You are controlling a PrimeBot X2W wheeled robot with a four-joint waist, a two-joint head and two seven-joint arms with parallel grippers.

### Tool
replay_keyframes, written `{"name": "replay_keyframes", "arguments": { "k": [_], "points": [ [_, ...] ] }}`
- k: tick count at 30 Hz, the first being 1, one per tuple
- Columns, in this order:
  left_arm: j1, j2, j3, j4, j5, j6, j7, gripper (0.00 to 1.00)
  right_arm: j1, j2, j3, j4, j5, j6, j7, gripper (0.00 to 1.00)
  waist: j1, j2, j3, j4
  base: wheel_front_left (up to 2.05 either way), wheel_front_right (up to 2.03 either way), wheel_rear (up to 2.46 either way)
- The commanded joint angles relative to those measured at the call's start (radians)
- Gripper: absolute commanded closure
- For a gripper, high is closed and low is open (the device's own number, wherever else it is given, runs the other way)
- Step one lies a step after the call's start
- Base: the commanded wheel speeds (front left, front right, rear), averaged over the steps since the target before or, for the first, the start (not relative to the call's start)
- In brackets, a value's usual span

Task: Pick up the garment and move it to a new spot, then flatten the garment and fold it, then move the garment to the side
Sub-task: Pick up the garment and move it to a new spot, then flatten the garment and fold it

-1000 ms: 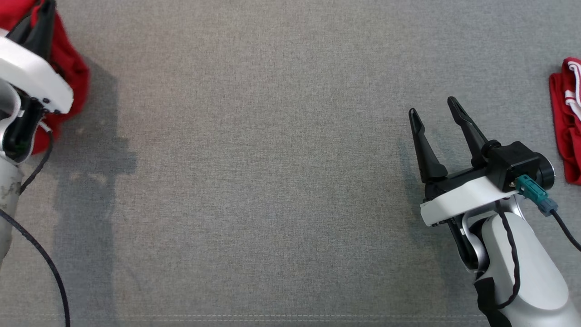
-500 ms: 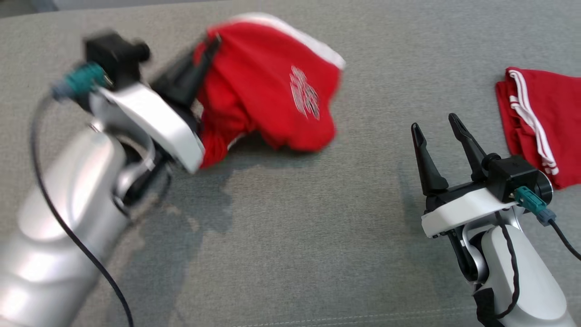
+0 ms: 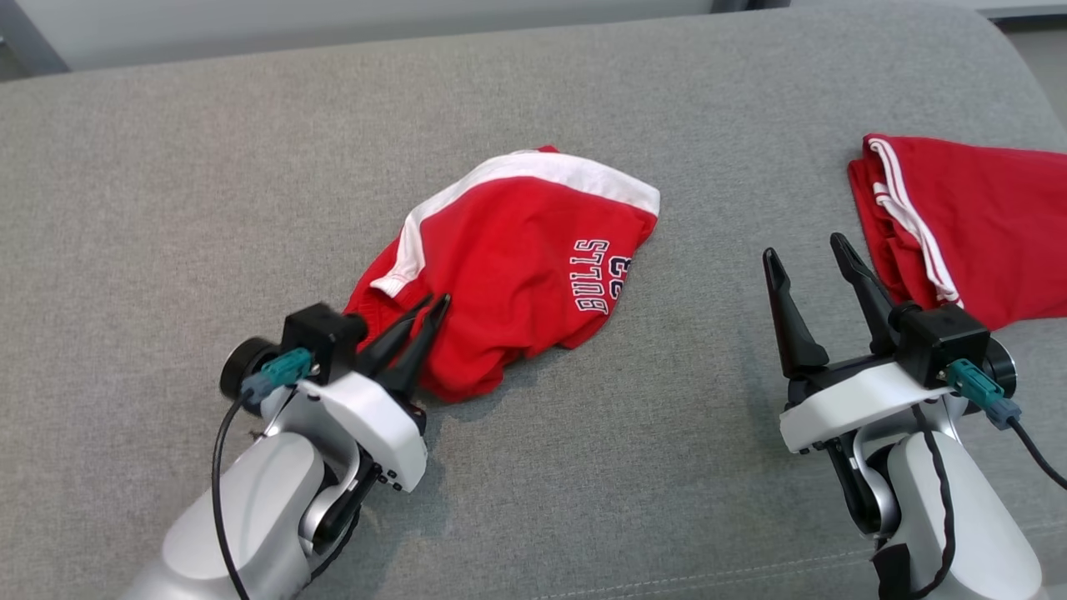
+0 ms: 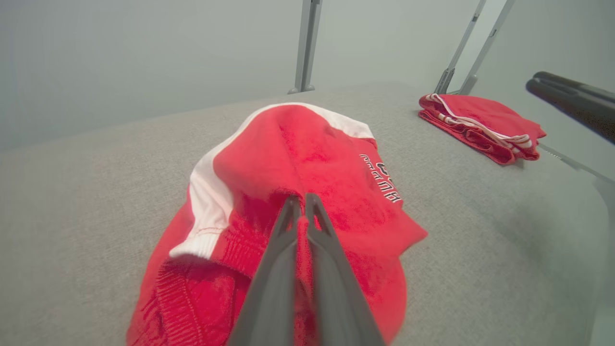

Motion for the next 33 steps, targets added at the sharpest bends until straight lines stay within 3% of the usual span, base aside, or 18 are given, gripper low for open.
{"name": "replay_keyframes", "arguments": {
  "k": [1,8,15,24,33],
  "points": [
    [-0.004,0.01,0.047,0.01,0.006,0.019,-0.038,0.0,0.001,0.007,0.014,-0.014,0.002,0.0,-0.013,0.0,0.0,0.0,-0.017,-0.007,0.0,0.0,0.0],
    [0.058,0.0,0.148,0.051,0.053,0.067,-0.096,0.0,0.023,0.002,0.001,-0.004,0.003,0.0,-0.013,0.0,0.0,0.0,-0.078,-0.013,0.0,0.0,0.0],
    [0.21,0.006,0.397,-0.088,0.191,0.117,-0.097,0.0,0.06,-0.008,-0.017,-0.01,0.006,0.0,-0.013,0.0,0.0,0.0,-0.137,-0.009,0.0,0.0,0.0],
    [0.395,-0.036,0.603,-0.166,0.31,0.091,-0.097,0.0,0.117,-0.019,-0.045,-0.011,0.014,0.0,-0.013,0.0,0.0,0.0,-0.196,0.009,0.0,0.0,0.0],
    [0.53,-0.135,0.732,-0.207,0.41,0.049,-0.097,0.0,0.169,-0.018,-0.072,-0.015,0.017,0.0,-0.013,0.0,0.0,0.0,-0.213,0.023,0.0,0.0,0.0]
  ]
}}
